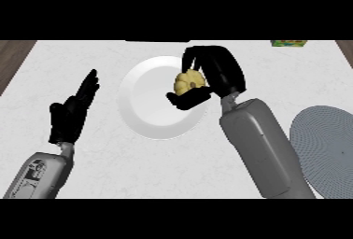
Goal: Pick the squash from the placemat and place it in the plate
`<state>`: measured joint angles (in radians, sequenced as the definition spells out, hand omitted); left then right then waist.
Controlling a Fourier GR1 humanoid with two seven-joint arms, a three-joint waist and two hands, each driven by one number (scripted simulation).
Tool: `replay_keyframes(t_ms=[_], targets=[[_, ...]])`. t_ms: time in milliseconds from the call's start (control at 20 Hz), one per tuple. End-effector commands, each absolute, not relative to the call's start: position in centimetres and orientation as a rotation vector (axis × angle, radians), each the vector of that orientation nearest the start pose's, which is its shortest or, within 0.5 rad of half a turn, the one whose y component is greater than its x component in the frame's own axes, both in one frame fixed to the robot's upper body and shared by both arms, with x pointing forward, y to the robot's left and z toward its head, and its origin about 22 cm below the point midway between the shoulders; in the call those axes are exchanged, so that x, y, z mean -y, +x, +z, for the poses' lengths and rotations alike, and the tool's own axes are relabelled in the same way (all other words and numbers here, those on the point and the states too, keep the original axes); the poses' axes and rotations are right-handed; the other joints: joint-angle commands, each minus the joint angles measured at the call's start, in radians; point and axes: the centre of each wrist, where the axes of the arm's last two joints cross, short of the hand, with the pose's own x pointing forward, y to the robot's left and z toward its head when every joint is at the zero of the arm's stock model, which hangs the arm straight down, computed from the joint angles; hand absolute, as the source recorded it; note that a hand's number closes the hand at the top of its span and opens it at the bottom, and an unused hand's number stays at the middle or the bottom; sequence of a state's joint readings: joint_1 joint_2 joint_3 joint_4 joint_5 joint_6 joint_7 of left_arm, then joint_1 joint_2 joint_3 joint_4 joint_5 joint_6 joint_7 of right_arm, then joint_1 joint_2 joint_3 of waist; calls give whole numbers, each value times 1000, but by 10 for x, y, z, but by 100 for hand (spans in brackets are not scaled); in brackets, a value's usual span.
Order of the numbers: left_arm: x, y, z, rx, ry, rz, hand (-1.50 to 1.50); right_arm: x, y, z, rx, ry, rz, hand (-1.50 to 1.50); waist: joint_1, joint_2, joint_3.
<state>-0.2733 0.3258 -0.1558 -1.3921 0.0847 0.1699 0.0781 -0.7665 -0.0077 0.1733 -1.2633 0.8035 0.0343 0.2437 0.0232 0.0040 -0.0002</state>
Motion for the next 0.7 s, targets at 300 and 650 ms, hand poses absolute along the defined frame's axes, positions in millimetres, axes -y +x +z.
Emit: replay_keyframes(t_ms=[300, 650], targets=[[-231, 308, 42, 1566, 177, -264, 0, 32, 392, 95, 1576, -803, 1141, 150, 38, 9, 0], [-241, 313, 52, 1572, 139, -300, 0, 47, 396, 57, 1432, -598, 946, -150, 69, 18, 1]])
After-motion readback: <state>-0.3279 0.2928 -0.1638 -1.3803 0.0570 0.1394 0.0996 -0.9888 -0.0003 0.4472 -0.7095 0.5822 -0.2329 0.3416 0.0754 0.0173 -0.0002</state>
